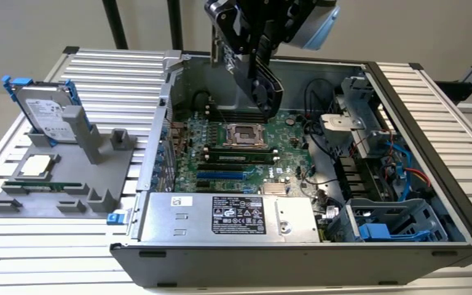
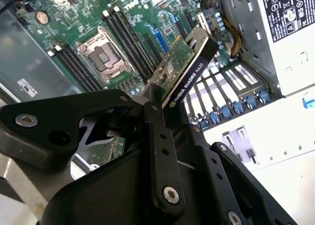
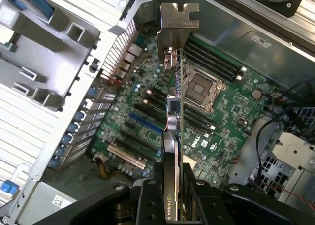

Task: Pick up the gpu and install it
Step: 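Insert the gpu into the slot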

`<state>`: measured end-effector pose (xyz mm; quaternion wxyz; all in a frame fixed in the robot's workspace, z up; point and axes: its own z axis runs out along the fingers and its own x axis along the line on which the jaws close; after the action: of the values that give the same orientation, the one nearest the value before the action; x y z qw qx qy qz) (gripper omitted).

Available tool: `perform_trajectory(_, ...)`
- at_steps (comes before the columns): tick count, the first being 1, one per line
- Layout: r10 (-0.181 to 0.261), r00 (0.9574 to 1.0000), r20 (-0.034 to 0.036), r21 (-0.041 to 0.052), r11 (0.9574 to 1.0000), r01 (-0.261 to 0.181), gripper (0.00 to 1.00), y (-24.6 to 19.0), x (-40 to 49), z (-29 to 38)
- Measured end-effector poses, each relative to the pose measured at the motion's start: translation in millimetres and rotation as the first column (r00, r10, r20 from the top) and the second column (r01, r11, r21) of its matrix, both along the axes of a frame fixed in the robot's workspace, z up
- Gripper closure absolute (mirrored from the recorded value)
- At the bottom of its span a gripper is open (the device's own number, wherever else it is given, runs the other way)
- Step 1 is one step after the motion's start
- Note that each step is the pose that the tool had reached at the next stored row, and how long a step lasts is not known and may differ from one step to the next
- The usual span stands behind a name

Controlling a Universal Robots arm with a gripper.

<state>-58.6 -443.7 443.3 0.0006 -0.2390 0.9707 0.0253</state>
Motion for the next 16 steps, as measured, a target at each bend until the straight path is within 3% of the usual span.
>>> perform_trajectory(16, 0.071, 0.9974, 0.0000, 0.0000, 0.9974, -0.071, 1.00, 0.0, 0.0, 0.0)
